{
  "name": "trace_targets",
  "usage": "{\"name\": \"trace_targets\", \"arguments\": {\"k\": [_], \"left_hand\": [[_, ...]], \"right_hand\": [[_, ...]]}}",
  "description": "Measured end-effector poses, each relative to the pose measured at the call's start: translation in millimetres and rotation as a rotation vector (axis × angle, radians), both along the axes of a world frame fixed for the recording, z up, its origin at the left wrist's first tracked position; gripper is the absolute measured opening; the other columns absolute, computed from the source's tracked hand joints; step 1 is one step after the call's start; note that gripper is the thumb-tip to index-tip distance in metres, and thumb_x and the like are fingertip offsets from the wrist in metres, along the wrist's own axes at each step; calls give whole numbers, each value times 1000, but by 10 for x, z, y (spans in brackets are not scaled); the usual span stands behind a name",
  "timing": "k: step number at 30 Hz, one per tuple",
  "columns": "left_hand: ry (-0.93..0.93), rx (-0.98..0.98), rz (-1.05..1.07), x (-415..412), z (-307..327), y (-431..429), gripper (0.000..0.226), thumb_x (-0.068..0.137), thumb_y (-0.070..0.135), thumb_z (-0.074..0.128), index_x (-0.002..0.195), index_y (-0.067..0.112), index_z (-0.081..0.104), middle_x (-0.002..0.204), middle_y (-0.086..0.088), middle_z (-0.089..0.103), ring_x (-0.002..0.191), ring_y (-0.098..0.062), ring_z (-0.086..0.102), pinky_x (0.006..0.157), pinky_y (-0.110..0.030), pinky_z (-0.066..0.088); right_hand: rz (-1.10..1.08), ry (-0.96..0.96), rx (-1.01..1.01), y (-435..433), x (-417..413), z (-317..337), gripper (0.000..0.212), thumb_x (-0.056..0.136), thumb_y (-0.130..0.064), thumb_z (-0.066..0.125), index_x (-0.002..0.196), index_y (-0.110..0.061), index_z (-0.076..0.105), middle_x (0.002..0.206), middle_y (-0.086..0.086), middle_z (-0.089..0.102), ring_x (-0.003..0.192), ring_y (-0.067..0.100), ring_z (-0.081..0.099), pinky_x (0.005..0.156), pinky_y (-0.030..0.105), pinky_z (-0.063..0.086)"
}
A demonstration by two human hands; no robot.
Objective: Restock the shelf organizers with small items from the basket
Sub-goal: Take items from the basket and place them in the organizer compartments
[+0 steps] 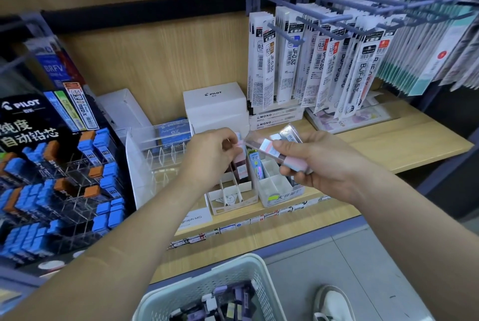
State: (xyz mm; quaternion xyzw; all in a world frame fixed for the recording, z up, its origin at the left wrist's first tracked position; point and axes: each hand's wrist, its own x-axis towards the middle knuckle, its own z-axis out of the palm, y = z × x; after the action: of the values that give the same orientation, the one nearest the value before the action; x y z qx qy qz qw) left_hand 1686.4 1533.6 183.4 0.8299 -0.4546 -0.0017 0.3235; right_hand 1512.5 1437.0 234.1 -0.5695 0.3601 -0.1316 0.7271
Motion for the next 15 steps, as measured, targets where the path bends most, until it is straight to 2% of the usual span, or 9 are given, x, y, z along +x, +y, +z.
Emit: {"name": "trace_targets", "arguments": {"k": [3,4,6,7,8,11,14,15], "left_hand": [[65,-61,34,8,86,6,6,88,21,65,84,22,70,77,10,68,71,-9,62,72,-26,52],[170,-130,30,3,141,11,11,90,20,62,83,23,70,75,10,68,70,-11,64,72,-27,53],[514,-254,-27,-55,298,32,11,93,20,60,88,21,70,78,2,69,73,-19,66,68,-30,57],[661,-261,-97,-96,372,50,9,91,22,62,92,20,71,82,-2,70,76,-22,66,69,-31,58],[713,-217,-177,-126,417,65,12,87,25,66,96,20,71,86,-5,71,79,-23,66,72,-32,58],[608,-49,-338,-192,422,115,19,78,21,74,97,24,74,87,-2,74,78,-11,64,77,-29,54],[707,-82,-279,-178,379,162,16,83,14,71,96,23,75,92,-21,71,77,-20,60,71,-32,51],[761,-101,-251,-176,380,188,15,84,13,70,97,20,74,92,-24,70,76,-22,60,68,-29,52]], "right_hand": [[-11,23,-25,2,13,-25,15,87,-20,71,93,-7,65,71,4,63,53,12,61,40,16,40],[-16,17,-18,-3,17,-27,16,87,-20,71,92,-7,65,71,5,63,53,11,61,41,16,40],[-9,11,-13,-12,25,-26,18,86,-22,72,92,-7,66,70,4,62,52,10,58,40,15,38],[1,12,-13,-12,33,-27,19,85,-24,73,91,-7,67,70,3,61,52,10,55,39,15,37],[11,10,-8,-8,45,-27,21,85,-26,73,92,-7,67,70,3,60,51,9,53,38,15,35],[-1,-31,86,-2,86,-21,32,87,-30,70,104,-3,66,70,5,57,50,10,46,36,16,32],[-24,-141,229,-23,84,13,27,85,-32,70,99,-9,66,68,1,60,49,8,39,37,15,28],[-13,-178,240,-31,77,22,25,81,-30,72,96,-10,65,70,0,60,49,7,36,38,14,26]]}}
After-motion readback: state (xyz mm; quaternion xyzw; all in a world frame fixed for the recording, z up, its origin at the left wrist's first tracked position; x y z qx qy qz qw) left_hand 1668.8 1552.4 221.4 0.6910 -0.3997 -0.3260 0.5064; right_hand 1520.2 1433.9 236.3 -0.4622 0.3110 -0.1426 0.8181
